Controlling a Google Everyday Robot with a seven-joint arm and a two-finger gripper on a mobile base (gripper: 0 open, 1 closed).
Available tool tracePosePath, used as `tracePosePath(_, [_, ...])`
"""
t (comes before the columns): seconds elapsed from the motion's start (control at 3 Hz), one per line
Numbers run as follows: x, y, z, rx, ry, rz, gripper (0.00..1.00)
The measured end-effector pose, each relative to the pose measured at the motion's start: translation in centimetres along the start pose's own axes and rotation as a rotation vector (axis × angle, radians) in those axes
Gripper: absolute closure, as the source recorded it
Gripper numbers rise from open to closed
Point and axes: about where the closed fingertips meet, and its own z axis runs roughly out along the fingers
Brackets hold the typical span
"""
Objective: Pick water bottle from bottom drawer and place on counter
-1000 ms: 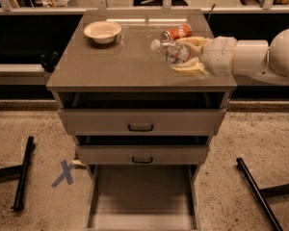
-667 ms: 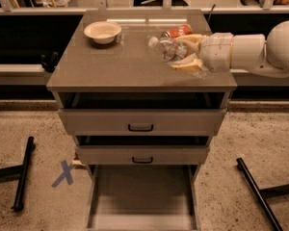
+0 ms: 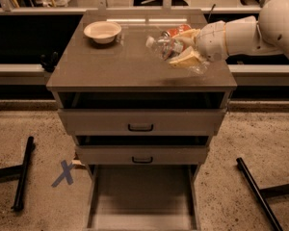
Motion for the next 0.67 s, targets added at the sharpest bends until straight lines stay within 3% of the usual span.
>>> tracePosePath(0.33, [0.7,-0.3,0.4,-0.031,0.040,0.017,1.00])
tracePosePath(0.67, [1.8,-0.5,0.7,-0.023,0.032,0.065,1.00])
